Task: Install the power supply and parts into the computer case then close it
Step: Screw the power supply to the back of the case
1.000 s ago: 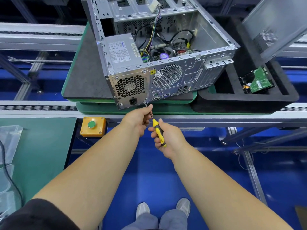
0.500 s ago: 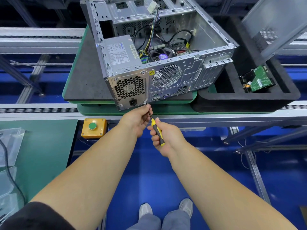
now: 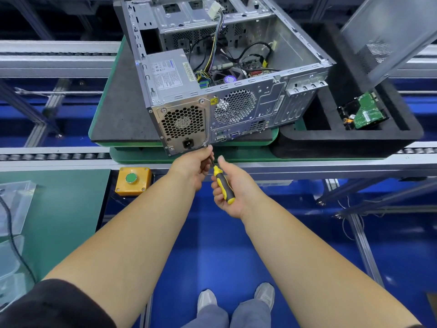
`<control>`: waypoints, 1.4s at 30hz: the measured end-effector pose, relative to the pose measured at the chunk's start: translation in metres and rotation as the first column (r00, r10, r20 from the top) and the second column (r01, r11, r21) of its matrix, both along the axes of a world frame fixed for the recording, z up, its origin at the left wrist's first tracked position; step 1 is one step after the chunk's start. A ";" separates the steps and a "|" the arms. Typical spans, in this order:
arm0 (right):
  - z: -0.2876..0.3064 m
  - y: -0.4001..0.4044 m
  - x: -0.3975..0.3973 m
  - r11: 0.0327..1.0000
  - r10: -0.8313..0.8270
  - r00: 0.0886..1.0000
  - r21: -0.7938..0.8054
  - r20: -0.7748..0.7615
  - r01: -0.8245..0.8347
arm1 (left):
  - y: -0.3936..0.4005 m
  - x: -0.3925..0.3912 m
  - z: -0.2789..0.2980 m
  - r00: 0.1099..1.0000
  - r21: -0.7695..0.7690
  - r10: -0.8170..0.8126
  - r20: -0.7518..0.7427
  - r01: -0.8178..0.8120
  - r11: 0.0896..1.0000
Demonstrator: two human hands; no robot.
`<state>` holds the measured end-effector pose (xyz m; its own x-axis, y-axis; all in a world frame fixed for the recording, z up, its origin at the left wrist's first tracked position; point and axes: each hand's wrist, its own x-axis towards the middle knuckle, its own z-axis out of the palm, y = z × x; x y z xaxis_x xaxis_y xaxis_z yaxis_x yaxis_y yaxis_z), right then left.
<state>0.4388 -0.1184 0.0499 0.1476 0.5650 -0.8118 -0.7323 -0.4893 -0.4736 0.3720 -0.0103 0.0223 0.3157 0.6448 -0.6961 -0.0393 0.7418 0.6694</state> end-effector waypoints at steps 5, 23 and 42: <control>-0.003 0.002 0.001 0.992 0.105 0.886 -0.116 0.452 -0.058 | 0.001 0.003 -0.003 1.000 0.014 0.020 -0.014 -0.019 1.000; 0.006 0.000 0.006 0.992 0.106 0.989 -0.078 0.106 -0.098 | -0.002 0.000 0.003 0.998 -0.023 -0.033 -0.047 0.032 0.999; 0.109 -0.017 0.070 0.967 -0.035 0.563 0.170 0.826 -0.190 | -0.015 -0.008 0.167 0.835 0.707 -0.367 -0.409 0.545 0.452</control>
<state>0.5089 -0.1352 0.1586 0.6291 0.7460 -0.2185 0.0619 -0.3283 -0.9426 0.3642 -0.0255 0.1896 0.6669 0.7414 -0.0751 0.3212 -0.1950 0.9267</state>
